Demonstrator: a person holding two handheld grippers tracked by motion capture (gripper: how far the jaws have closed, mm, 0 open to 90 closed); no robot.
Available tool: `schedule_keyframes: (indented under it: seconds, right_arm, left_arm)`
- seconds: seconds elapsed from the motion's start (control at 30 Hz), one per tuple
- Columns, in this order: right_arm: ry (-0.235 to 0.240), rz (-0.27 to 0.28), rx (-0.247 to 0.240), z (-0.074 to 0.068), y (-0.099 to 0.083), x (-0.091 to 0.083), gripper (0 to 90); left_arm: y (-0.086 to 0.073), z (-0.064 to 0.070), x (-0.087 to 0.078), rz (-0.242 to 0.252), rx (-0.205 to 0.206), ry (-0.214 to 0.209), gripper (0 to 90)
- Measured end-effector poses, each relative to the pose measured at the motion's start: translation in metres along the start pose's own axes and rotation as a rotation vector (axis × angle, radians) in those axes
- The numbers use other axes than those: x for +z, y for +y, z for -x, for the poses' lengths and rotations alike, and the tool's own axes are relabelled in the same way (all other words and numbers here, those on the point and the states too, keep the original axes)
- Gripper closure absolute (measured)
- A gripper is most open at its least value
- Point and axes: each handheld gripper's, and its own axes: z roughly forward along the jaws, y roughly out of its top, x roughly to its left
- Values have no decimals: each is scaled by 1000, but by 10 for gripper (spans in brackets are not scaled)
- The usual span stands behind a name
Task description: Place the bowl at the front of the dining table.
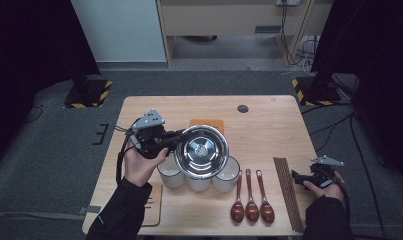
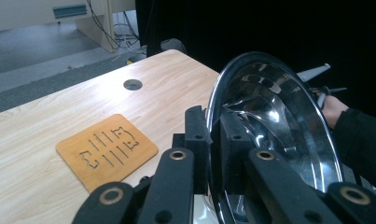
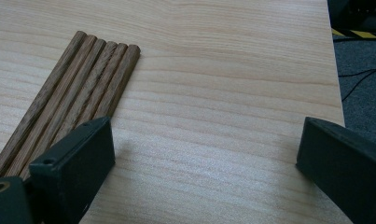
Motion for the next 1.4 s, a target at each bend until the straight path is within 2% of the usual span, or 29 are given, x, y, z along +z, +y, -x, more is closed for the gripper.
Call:
schedule_keyframes:
  seconds: [0.17, 0.63, 1.07, 1.4]
  right_arm:
    - [0, 0, 0, 0, 0, 0, 42]
    - [1, 0, -1, 0, 0, 0, 42]
    - [0, 0, 0, 0, 0, 0, 42]
    - [1, -1, -1, 0, 0, 0, 42]
  left_arm:
    - [7, -8, 8, -4, -3, 18, 836]
    - [25, -24, 35, -2, -14, 31, 836]
    - [28, -48, 59, -19, -45, 70, 837]
    - [26, -67, 82, -49, -70, 95, 836]
